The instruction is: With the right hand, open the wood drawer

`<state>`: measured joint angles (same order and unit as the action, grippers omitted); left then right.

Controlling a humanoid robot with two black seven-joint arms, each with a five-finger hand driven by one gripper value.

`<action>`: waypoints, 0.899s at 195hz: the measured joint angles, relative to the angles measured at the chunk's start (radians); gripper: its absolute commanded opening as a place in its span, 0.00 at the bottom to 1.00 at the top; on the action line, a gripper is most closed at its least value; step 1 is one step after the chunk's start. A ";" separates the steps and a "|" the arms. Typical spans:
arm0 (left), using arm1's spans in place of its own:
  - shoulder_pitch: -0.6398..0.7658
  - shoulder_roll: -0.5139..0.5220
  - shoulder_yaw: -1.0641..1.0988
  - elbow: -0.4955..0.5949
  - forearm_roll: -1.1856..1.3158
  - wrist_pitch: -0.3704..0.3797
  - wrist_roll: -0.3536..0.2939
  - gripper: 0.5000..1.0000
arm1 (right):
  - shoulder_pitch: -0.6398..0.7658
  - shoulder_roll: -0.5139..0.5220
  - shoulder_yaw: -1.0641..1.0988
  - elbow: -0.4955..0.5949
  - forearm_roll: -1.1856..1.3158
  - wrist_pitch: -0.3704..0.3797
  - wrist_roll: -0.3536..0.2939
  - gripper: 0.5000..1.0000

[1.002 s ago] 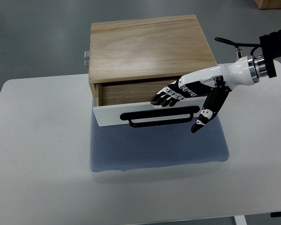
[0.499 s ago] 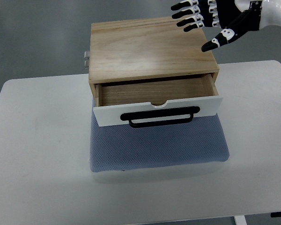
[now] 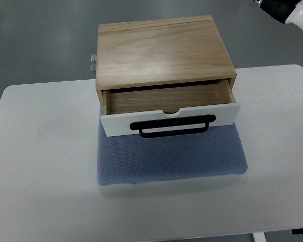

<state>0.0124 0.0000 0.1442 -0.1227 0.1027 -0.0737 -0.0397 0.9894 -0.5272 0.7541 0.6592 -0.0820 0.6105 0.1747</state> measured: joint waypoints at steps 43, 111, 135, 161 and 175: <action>0.000 0.000 0.000 0.000 0.000 0.000 0.000 1.00 | -0.055 0.111 0.051 -0.155 -0.001 -0.072 -0.001 0.88; 0.000 0.000 0.000 0.000 0.000 0.000 0.000 1.00 | -0.090 0.168 -0.052 -0.209 0.001 -0.259 0.000 0.89; 0.000 0.000 0.000 0.000 0.000 0.000 0.000 1.00 | -0.110 0.178 -0.058 -0.210 0.003 -0.260 0.000 0.89; 0.000 0.000 0.000 0.000 0.000 0.000 0.000 1.00 | -0.130 0.188 -0.059 -0.210 0.019 -0.253 0.000 0.89; 0.000 0.000 0.000 0.000 0.000 0.000 0.000 1.00 | -0.141 0.190 -0.059 -0.209 0.039 -0.246 0.000 0.89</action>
<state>0.0123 0.0000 0.1442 -0.1227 0.1027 -0.0737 -0.0397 0.8487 -0.3375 0.6947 0.4506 -0.0432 0.3644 0.1749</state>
